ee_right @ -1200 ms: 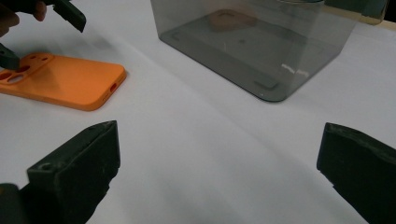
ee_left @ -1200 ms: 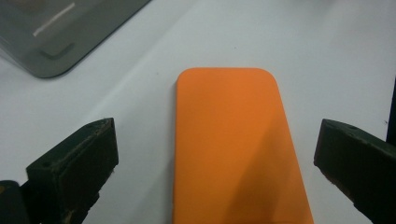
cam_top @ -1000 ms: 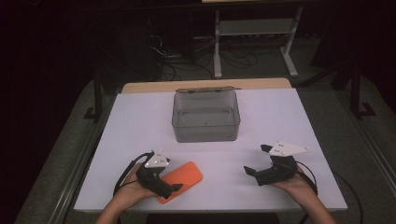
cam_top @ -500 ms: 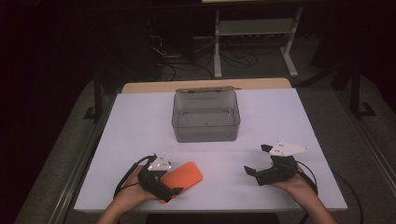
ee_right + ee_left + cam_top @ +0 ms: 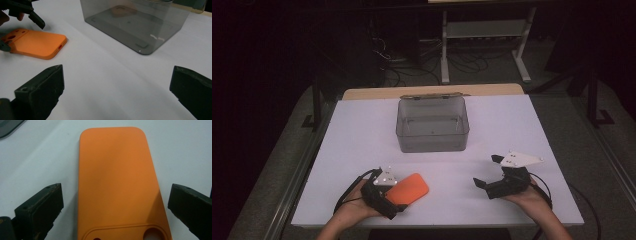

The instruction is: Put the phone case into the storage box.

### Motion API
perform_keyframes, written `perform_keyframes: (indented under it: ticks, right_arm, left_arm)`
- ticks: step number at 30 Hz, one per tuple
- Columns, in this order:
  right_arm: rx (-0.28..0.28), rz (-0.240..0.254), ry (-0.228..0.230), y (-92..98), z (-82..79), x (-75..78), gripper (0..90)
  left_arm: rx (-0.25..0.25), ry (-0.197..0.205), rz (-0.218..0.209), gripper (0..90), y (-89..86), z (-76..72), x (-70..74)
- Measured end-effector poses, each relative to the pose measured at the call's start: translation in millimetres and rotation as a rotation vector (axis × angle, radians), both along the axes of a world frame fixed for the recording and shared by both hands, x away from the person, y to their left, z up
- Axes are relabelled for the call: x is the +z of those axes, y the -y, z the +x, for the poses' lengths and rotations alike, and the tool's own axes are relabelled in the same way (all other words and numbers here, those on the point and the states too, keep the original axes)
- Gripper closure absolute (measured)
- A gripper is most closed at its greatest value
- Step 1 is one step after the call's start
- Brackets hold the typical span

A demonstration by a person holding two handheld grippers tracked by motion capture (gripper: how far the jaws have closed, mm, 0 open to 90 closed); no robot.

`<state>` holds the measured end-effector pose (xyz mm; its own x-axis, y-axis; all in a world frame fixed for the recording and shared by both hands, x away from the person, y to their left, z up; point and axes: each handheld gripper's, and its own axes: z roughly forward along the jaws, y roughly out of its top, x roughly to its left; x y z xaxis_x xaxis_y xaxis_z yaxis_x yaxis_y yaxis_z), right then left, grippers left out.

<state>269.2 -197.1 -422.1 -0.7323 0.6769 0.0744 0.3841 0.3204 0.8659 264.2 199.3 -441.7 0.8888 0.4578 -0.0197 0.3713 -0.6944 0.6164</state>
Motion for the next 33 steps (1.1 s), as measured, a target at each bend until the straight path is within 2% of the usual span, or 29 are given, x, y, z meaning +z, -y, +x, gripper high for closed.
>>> perform_keyframes:
  ticks: [12, 33]
  right_arm:
    - [-0.001, 0.002, 0.001, 0.3, -0.1, 0.2, 0.0]
    - [-0.003, 0.001, 0.0, 0.5, -0.1, 0.3, 0.0]
  left_arm:
    - [-0.01, 0.006, 0.023, 2.2, 0.9, -1.8, -1.7]
    - [-0.022, -0.001, 0.035, 6.8, 1.9, -3.9, -2.8]
